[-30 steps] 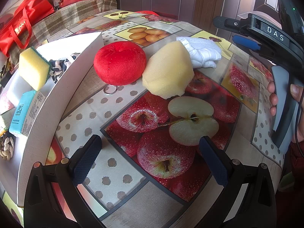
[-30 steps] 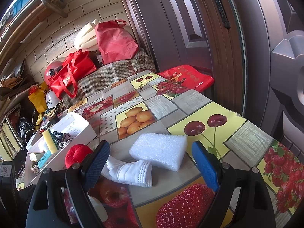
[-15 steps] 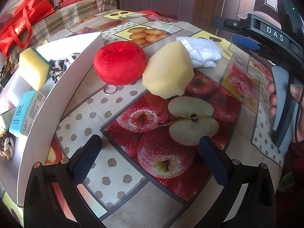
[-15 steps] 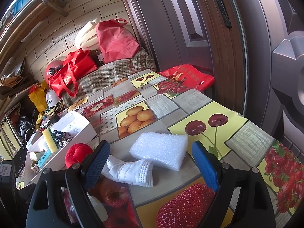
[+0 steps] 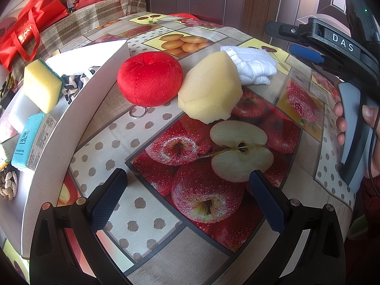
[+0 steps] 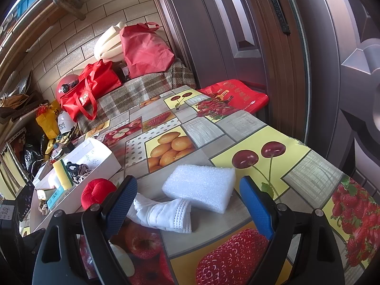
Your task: Organize soft objects
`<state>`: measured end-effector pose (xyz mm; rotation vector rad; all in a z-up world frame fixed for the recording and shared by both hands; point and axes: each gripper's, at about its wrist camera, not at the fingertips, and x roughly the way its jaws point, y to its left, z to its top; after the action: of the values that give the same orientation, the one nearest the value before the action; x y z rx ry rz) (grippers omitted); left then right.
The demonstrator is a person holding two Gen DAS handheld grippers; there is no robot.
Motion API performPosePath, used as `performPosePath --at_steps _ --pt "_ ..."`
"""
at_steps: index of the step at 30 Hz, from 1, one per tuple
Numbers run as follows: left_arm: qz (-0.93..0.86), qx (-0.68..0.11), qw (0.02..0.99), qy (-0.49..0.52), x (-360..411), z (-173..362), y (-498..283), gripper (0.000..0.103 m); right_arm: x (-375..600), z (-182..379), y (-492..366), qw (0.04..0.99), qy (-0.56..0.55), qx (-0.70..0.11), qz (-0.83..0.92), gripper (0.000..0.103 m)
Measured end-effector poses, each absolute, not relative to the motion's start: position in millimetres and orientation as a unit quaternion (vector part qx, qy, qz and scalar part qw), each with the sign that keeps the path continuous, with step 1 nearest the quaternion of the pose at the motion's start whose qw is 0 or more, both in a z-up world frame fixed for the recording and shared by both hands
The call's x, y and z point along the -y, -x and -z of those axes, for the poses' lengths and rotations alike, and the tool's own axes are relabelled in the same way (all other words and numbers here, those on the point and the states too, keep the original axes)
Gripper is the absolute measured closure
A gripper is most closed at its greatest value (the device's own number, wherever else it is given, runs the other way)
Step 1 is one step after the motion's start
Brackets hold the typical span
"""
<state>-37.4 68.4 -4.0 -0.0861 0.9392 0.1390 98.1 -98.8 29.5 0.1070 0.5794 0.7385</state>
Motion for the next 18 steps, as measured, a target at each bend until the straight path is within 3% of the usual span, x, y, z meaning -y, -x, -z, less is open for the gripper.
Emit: performPosePath --at_steps 18 --pt "-0.067 -0.451 0.889 0.042 -68.2 4.5 37.6 0.001 95.4 -26.4 -98.3 0.889 -0.042 -0.284 -0.358 0.015"
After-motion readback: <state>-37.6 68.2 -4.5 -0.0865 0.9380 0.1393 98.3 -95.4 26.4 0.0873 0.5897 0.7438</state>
